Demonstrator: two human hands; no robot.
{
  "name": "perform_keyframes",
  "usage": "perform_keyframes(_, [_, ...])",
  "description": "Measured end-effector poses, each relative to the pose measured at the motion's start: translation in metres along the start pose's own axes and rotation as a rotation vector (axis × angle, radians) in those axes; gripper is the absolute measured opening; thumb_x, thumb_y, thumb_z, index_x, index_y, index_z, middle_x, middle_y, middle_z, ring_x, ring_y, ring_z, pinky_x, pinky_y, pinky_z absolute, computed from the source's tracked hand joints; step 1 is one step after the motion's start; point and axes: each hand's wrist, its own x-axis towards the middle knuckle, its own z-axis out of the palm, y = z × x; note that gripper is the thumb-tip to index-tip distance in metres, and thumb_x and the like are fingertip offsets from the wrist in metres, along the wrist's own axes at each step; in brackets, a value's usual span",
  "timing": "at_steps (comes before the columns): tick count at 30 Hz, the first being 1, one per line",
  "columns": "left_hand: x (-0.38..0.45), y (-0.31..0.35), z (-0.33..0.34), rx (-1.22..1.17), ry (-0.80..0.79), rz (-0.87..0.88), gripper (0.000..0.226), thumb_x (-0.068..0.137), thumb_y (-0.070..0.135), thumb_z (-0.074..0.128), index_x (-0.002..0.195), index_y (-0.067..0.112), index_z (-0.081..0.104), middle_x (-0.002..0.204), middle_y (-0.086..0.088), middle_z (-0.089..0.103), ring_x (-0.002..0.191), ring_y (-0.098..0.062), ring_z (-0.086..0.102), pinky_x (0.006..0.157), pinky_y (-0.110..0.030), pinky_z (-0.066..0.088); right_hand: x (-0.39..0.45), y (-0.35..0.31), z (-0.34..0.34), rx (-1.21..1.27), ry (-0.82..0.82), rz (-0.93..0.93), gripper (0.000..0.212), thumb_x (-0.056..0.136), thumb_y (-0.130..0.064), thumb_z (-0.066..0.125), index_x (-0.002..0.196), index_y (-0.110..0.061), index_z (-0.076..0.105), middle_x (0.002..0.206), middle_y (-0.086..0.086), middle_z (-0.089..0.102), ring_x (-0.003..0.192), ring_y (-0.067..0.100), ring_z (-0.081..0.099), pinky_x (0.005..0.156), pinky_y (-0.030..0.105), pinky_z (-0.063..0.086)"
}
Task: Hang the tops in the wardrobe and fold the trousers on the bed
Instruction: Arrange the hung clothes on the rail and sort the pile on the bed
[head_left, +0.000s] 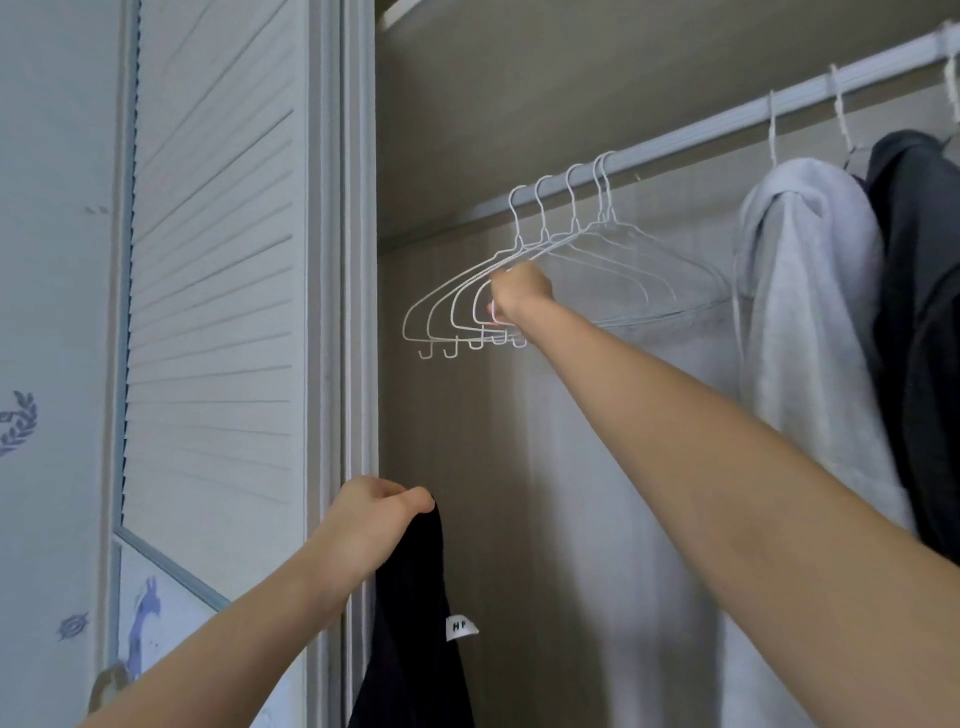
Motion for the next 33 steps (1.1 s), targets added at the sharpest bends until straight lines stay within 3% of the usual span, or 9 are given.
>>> perform_keyframes(2, [-0.002,0.002,0.0,-0.01,0.004,-0.006,0.018,0.087,0.027,0.066,0.079,0.013,0.073,0.068,-0.001,0.072,0.068,-0.017,0.069,0.054,-0.023,0.047,-0.007,-0.005,-0.009,0.041,0.008,0.026,0.02,0.094,-0.012,0.043,0.113,-0.005,0.04,0.131,0.021,0.053,0.114,0.036,0.057,0.094,0.04,0.047])
perform_keyframes(4, [-0.005,0.005,-0.002,-0.013,-0.003,-0.006,0.019,0.086,0.026,0.066,0.079,0.01,0.073,0.07,-0.004,0.073,0.073,-0.023,0.071,0.064,-0.029,0.052,-0.012,-0.012,-0.02,0.052,-0.014,0.008,0.011,0.095,-0.01,0.042,0.09,-0.016,0.033,0.136,0.023,0.047,0.121,0.036,0.052,0.097,0.042,0.045])
perform_keyframes(7, [-0.011,0.01,-0.005,-0.026,-0.026,0.006,0.026,0.085,0.024,0.065,0.084,-0.001,0.07,0.072,-0.011,0.069,0.078,-0.032,0.071,0.071,-0.037,0.054,-0.014,-0.024,-0.041,0.028,-0.012,-0.059,0.039,0.096,-0.014,0.04,0.067,-0.02,0.016,0.131,0.022,0.051,0.116,0.033,0.055,0.094,0.04,0.046])
perform_keyframes(11, [-0.026,0.013,-0.012,0.011,-0.086,0.039,0.024,0.086,0.024,0.062,0.07,0.007,0.062,0.058,-0.003,0.052,0.055,-0.018,0.058,0.059,-0.028,0.043,-0.041,-0.049,-0.063,0.116,0.077,-0.055,0.012,0.097,-0.017,0.038,0.095,-0.013,0.027,0.105,0.018,0.049,0.091,0.031,0.056,0.071,0.038,0.045])
perform_keyframes(16, [-0.046,0.017,-0.019,0.103,-0.145,0.097,0.026,0.081,0.019,0.061,0.061,0.015,0.045,0.054,0.0,0.038,0.046,-0.013,0.042,0.053,-0.025,0.031,-0.103,-0.059,-0.08,0.074,-0.014,-0.063,0.025,0.098,-0.016,0.036,0.116,0.0,0.031,0.112,0.025,0.057,0.075,0.028,0.054,0.053,0.023,0.047])
perform_keyframes(19, [-0.063,0.015,-0.026,0.172,-0.174,0.125,0.027,0.081,0.016,0.058,0.06,0.015,0.04,0.05,0.004,0.036,0.043,-0.011,0.037,0.051,-0.024,0.027,-0.156,-0.062,-0.097,0.152,-0.064,0.008,0.022,0.099,-0.014,0.034,0.117,0.0,0.033,0.101,0.019,0.051,0.055,0.018,0.042,0.025,0.009,0.02])
perform_keyframes(24, [-0.093,0.009,-0.04,0.375,-0.146,0.193,0.041,0.087,0.026,0.063,0.055,0.013,0.042,0.045,0.006,0.044,0.041,-0.008,0.044,0.042,-0.019,0.031,-0.243,-0.06,-0.132,0.051,-0.156,0.076,0.026,0.099,-0.02,0.032,0.121,-0.006,0.031,0.082,0.013,0.057,0.054,0.016,0.047,0.036,0.01,0.03])
perform_keyframes(27, [-0.107,0.005,-0.045,0.494,-0.124,0.261,0.051,0.09,0.036,0.063,0.052,0.015,0.036,0.044,0.004,0.04,0.042,-0.01,0.043,0.044,-0.022,0.031,-0.292,-0.055,-0.156,0.014,-0.21,0.071,0.016,0.093,-0.022,0.029,0.104,-0.014,0.038,0.068,0.005,0.06,0.056,0.013,0.052,0.059,0.022,0.038])
perform_keyframes(33, [-0.123,-0.005,-0.051,0.705,-0.089,0.258,0.049,0.097,0.045,0.049,0.059,0.013,0.045,0.061,-0.003,0.055,0.059,-0.022,0.056,0.059,-0.029,0.041,-0.376,-0.053,-0.217,0.218,-0.269,0.248,0.012,0.086,-0.022,0.036,0.079,-0.019,0.046,0.054,0.002,0.057,0.051,0.014,0.049,0.068,0.036,0.047])
